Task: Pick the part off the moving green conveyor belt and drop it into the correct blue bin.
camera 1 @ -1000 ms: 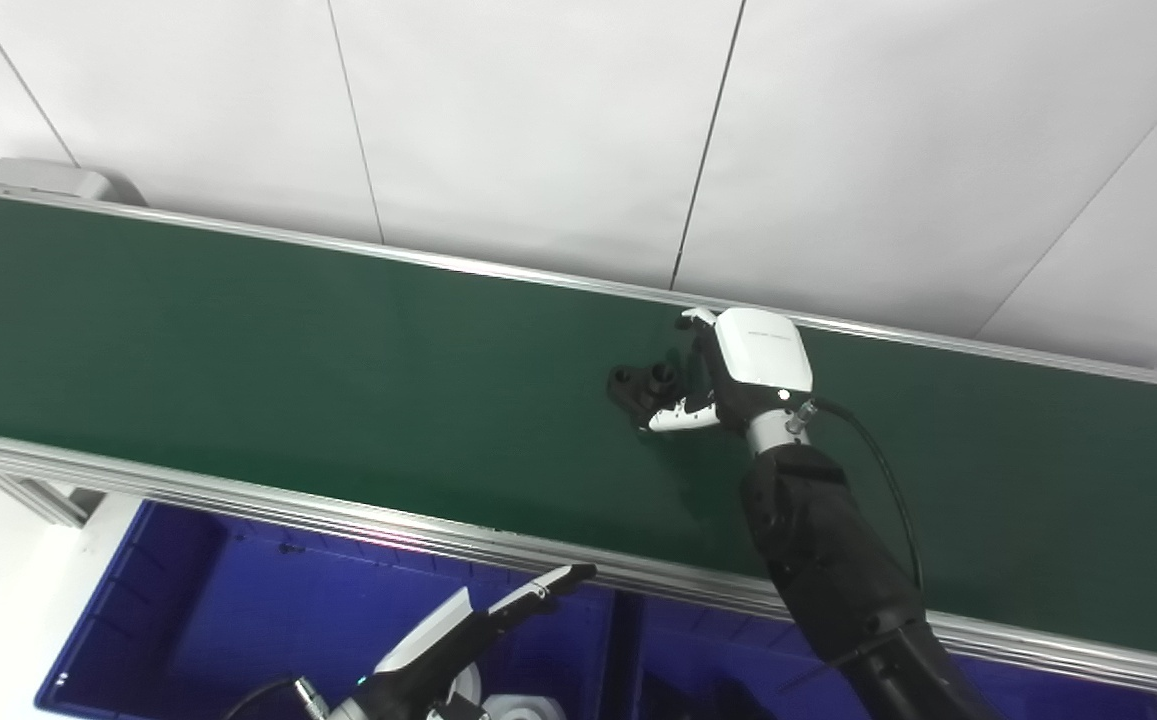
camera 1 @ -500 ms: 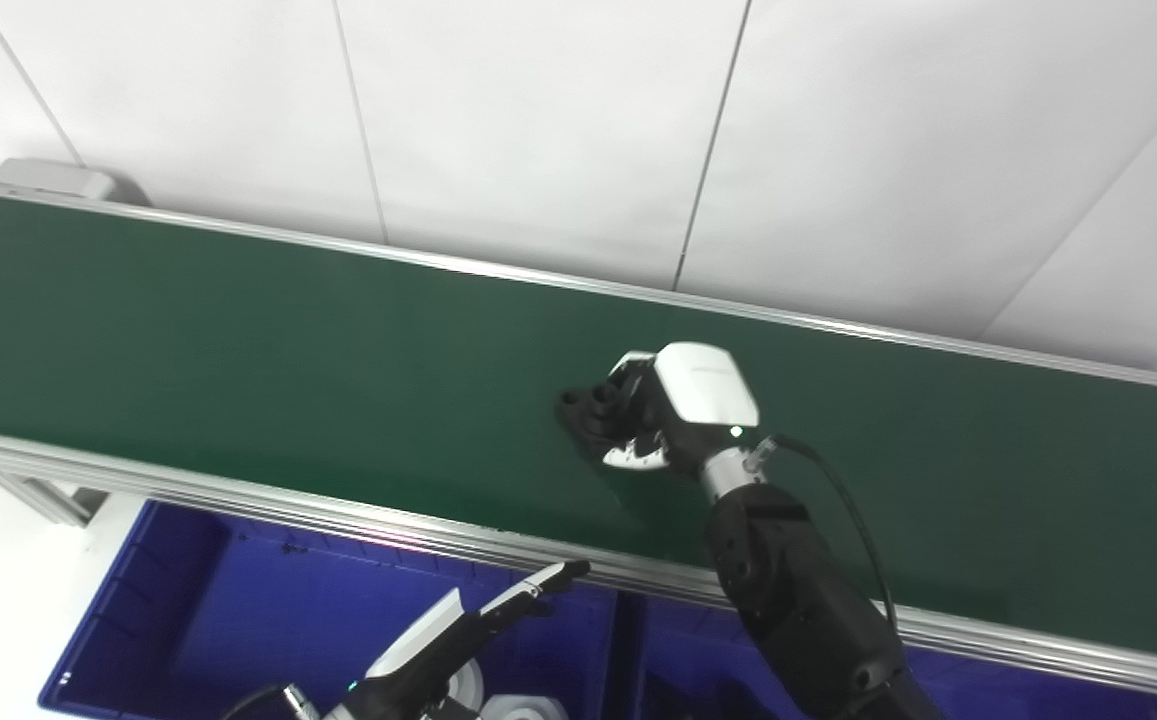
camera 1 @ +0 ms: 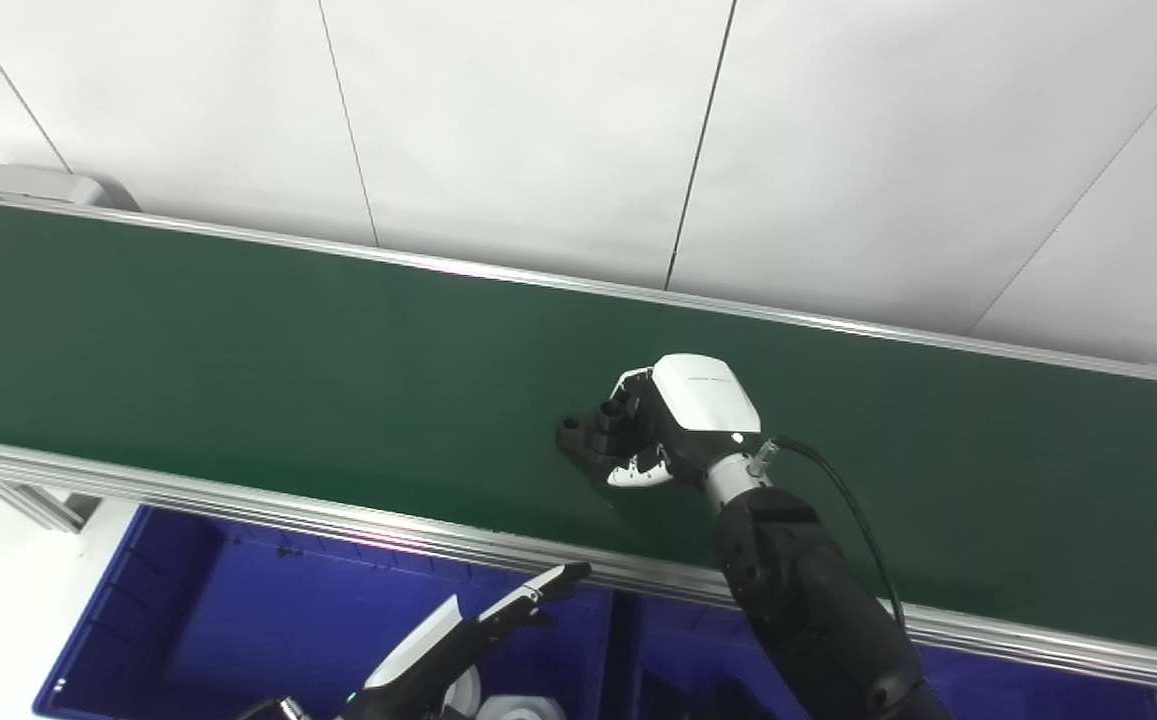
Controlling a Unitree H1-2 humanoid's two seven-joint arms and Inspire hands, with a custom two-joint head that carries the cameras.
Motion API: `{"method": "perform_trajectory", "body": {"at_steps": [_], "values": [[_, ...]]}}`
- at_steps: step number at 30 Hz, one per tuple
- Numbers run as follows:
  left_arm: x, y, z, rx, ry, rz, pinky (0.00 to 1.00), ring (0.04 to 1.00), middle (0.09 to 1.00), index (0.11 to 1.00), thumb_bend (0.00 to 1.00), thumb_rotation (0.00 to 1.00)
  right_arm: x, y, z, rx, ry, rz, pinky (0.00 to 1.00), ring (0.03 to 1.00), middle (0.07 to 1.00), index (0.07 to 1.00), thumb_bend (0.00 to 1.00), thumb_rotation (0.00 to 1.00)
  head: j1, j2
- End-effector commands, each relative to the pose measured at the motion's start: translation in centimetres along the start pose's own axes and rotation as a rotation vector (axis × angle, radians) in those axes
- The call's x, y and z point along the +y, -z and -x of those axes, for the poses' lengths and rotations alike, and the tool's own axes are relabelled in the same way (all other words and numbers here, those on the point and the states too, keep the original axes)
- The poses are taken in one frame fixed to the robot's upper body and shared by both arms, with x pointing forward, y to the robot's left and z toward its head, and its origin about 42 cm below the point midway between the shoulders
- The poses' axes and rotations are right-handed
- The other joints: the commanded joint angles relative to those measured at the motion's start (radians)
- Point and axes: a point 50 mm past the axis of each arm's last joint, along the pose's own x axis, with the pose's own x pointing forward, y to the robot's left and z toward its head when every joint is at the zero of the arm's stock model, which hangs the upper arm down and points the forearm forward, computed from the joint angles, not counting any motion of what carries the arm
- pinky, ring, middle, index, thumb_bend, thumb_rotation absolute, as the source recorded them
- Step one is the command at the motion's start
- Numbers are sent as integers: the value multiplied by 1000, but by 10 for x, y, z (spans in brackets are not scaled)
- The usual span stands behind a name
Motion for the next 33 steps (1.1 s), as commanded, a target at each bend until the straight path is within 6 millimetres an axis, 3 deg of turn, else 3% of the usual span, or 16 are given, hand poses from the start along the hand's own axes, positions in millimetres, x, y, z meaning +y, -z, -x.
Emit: {"method": "perform_trajectory", "body": {"at_steps": [1, 9, 14, 15, 23, 24, 27, 33], "values": [[3, -7, -5, -53, -17, 0, 853, 934, 970, 953, 1000, 589, 28, 10, 10, 52, -122, 22, 297, 385, 440, 505, 527, 0, 1, 1], [3, -3, -9, -50, -21, 7, 835, 929, 972, 954, 1000, 596, 27, 11, 12, 14, -34, -10, 238, 316, 411, 506, 525, 0, 8, -9], [4, -2, -10, -48, -25, -4, 827, 926, 969, 954, 1000, 608, 11, 9, 23, -7, 89, -74, 178, 255, 392, 509, 520, 0, 2, -10], [4, -1, -10, -48, -25, -5, 822, 925, 969, 953, 1000, 612, 4, 7, 28, -9, 130, -104, 186, 265, 432, 499, 523, 0, -2, -9], [10, 0, -9, -49, -21, -5, 880, 948, 978, 960, 1000, 602, -27, 2, 73, 7, 330, -220, 263, 343, 409, 529, 520, 0, -17, -5], [10, 0, -9, -48, -21, -5, 876, 943, 976, 961, 1000, 602, -29, 2, 78, 15, 334, -230, 251, 334, 449, 505, 524, 0, -20, -4], [11, 0, -8, -48, -24, 1, 873, 944, 977, 961, 1000, 605, -32, 6, 92, 12, 368, -232, 244, 331, 408, 527, 516, 0, -26, 1], [14, 0, -8, -53, -28, 12, 873, 948, 982, 965, 1000, 597, -27, 18, 129, 21, 409, -274, 230, 326, 409, 532, 515, 0, -38, 24]]}}
